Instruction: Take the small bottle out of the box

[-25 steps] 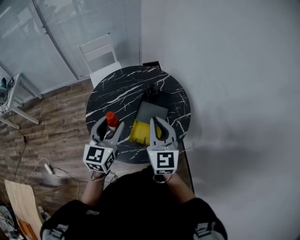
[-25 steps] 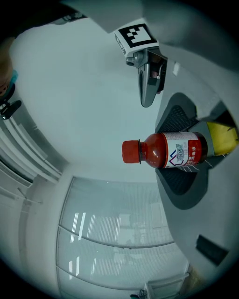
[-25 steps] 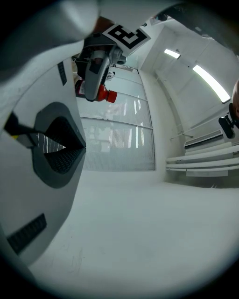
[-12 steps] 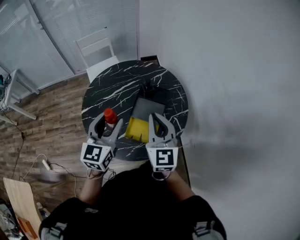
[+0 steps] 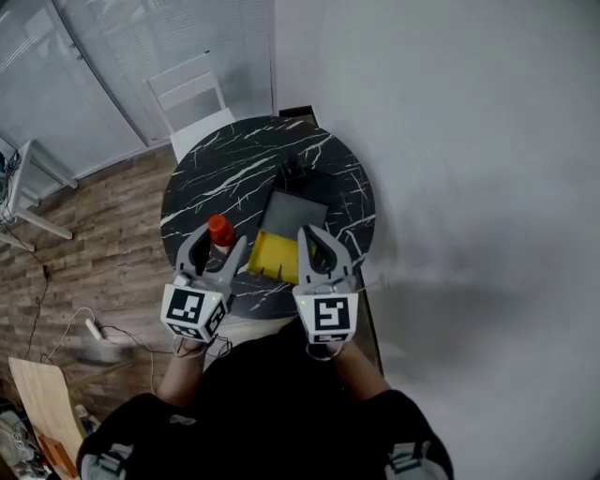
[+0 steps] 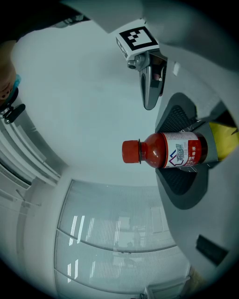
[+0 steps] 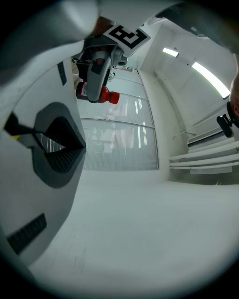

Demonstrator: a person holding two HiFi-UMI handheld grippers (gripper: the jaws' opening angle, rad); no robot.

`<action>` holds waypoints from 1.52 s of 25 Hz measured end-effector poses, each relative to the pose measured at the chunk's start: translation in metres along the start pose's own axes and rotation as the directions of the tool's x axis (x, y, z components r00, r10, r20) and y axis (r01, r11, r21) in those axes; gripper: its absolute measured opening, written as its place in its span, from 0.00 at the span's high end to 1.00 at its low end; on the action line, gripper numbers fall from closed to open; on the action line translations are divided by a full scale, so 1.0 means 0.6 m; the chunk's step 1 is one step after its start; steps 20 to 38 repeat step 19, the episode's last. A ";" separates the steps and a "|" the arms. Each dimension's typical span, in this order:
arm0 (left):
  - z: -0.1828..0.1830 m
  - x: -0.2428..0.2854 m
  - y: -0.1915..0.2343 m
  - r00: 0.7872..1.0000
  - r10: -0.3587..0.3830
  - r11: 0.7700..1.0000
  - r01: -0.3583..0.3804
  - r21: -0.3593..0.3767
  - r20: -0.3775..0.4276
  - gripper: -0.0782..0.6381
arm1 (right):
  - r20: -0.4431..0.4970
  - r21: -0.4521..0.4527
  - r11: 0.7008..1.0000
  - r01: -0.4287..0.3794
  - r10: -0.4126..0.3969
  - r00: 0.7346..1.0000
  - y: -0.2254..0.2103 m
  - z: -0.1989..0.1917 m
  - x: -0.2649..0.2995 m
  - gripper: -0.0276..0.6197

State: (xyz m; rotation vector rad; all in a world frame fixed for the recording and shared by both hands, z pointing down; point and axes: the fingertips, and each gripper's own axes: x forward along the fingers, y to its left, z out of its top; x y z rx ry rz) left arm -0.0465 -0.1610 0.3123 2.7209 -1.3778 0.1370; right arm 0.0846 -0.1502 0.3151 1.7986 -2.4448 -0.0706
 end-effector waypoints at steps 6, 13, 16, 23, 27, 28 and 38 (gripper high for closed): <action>-0.002 0.005 -0.008 1.000 -0.025 1.000 0.025 0.001 -0.005 0.58 | -0.010 0.006 1.000 0.011 -0.011 1.000 -0.008 -0.005 -0.001 0.96; -0.003 0.013 -0.018 0.999 -0.040 0.999 0.040 0.004 -0.019 0.58 | -0.021 0.009 1.000 0.017 -0.016 1.000 -0.020 -0.009 -0.002 0.96; -0.002 0.021 -0.019 0.999 -0.043 0.999 0.043 0.002 -0.026 0.58 | -0.024 0.008 1.000 0.015 -0.015 1.000 -0.025 -0.011 0.003 0.96; -0.005 0.030 -0.020 0.999 -0.041 0.999 0.041 0.001 -0.026 0.58 | -0.026 0.004 1.000 0.012 -0.012 1.000 -0.034 -0.016 0.007 0.96; -0.005 0.030 -0.020 0.999 -0.041 0.999 0.041 0.001 -0.026 0.58 | -0.026 0.004 1.000 0.012 -0.012 1.000 -0.034 -0.016 0.007 0.96; -0.005 0.030 -0.020 0.999 -0.041 0.999 0.041 0.001 -0.026 0.58 | -0.026 0.004 1.000 0.012 -0.012 1.000 -0.034 -0.016 0.007 0.96; -0.005 0.030 -0.020 0.999 -0.041 0.999 0.041 0.001 -0.026 0.58 | -0.026 0.004 1.000 0.012 -0.012 1.000 -0.034 -0.016 0.007 0.96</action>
